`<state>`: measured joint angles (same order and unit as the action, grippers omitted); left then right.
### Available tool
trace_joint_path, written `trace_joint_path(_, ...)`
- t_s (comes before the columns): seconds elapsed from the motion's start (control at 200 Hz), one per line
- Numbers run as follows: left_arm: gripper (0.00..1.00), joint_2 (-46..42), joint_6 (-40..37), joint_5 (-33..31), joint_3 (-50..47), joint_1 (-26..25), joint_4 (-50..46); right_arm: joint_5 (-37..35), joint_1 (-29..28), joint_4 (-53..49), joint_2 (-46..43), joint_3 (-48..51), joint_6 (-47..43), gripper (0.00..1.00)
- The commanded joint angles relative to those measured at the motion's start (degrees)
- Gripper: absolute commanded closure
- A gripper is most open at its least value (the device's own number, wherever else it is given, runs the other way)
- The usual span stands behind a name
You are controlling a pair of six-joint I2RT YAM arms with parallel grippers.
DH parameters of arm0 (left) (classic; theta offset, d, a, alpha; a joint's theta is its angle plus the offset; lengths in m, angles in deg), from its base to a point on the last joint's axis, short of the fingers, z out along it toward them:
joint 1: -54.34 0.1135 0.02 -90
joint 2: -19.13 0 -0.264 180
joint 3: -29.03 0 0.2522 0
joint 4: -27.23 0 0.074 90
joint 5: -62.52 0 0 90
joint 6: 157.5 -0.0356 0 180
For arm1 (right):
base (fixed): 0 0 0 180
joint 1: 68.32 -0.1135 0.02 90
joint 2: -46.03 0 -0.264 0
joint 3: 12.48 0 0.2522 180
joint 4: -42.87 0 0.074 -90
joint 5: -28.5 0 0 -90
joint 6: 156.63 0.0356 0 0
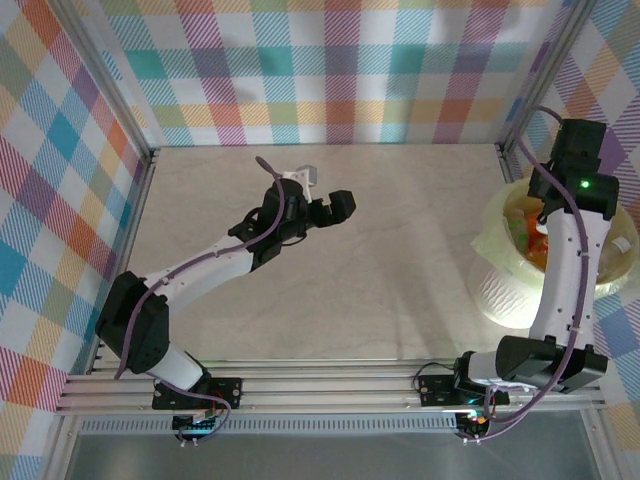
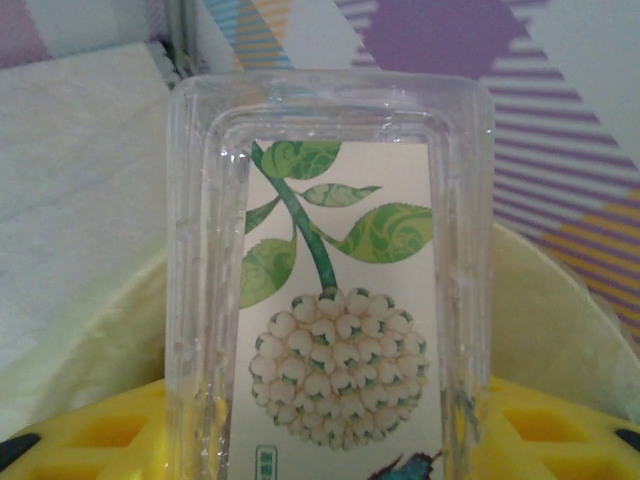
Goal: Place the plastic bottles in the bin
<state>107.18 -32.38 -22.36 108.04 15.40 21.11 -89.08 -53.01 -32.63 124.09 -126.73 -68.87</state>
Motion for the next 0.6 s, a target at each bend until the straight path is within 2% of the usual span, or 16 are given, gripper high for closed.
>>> trace_joint_path(0.0, 0.00, 1.5, 0.5, 1.1, 2.4, -0.5, -1.0, 2.5, 2.2, -5.0, 1.1, -1.9, 5.6, 0.55)
trace_joint_path(0.165, 0.00, 2.8, 1.8, 2.4, 3.7, -0.5, -0.5, 5.6, 4.9, -9.0, 6.8, -5.3, 9.7, 0.45)
trace_joint_path(0.205, 0.00, 3.1, 2.0, 2.8, 4.0, -0.6, -0.3, 5.6, 5.1, -9.9, 8.0, -6.1, 10.2, 0.39)
trace_joint_path(0.275, 0.00, 3.4, 2.2, 3.0, 4.2, -0.6, -0.4, 4.9, 5.4, -11.2, 9.7, -7.3, 10.6, 0.23)
trace_joint_path(0.37, 0.00, 3.3, 2.3, 2.9, 4.1, -0.6, -0.5, 5.0, 5.6, -11.0, 10.3, -8.3, 10.4, 0.09)
trace_joint_path(0.535, 0.00, 3.0, 2.5, 1.9, 3.3, -0.5, -0.2, 7.6, 5.5, -8.8, 8.6, -9.0, 10.0, 0.01)
trace_joint_path(0.595, 0.00, 2.8, 2.6, 1.6, 2.9, -0.6, 0.1, 8.7, 5.5, -8.5, 8.2, -9.4, 9.9, 0.00)
